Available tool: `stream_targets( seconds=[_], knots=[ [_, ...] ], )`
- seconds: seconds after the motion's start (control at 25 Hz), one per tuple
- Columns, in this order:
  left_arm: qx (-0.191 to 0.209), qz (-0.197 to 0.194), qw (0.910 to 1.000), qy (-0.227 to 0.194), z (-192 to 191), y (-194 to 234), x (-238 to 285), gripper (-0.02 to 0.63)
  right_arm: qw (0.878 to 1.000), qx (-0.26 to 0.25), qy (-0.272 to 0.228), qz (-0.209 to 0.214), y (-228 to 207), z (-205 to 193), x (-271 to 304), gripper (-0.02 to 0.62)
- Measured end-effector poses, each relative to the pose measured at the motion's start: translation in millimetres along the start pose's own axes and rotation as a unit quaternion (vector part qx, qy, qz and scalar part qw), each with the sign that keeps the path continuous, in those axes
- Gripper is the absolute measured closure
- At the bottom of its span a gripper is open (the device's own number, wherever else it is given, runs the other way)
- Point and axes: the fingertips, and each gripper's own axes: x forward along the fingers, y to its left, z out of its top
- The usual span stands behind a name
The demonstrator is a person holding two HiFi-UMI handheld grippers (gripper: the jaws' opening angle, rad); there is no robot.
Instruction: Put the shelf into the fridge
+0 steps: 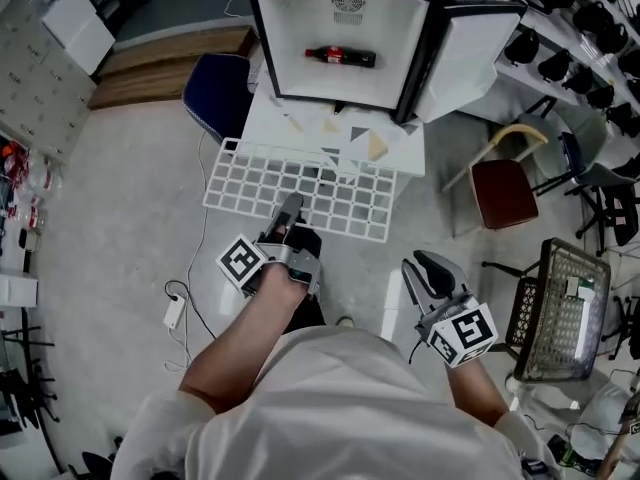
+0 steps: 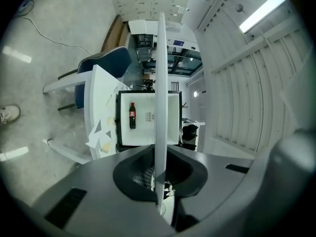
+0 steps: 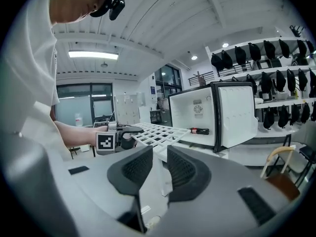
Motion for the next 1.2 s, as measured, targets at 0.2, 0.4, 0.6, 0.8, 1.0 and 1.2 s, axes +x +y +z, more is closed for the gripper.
stream_targets(
  seconds=[0.2,0.4,0.6,0.8,1.0,1.2],
  knots=[
    [-0.012,0.000,0.9997,0.020,28.1,2.5,56.8,0.571,1.000,-0.006,0.003,-0.019,-17.5,29.5,46.4,0.479],
    [-0.009,0.001,0.9994,0.032,52.9,4.1,108.8,0.571,0.999,-0.001,0.008,-0.035,-27.0,49.6,88.6,0.474],
    [-0.013,-0.003,0.9987,0.049,77.1,16.5,157.0,0.571,0.999,0.007,0.009,-0.050,-35.2,64.2,130.2,0.476],
    [-0.025,0.000,0.9983,0.052,83.8,25.9,181.3,0.571,0.998,0.006,0.019,-0.061,-43.2,71.4,142.7,0.477],
    [-0.037,0.001,0.9973,0.063,68.8,31.0,211.0,0.571,0.997,0.015,0.027,-0.070,-75.2,72.5,147.9,0.477],
    [-0.034,-0.003,0.9981,0.051,67.1,32.4,233.6,0.571,0.998,0.006,0.032,-0.048,-105.9,79.8,162.9,0.477]
  ],
)
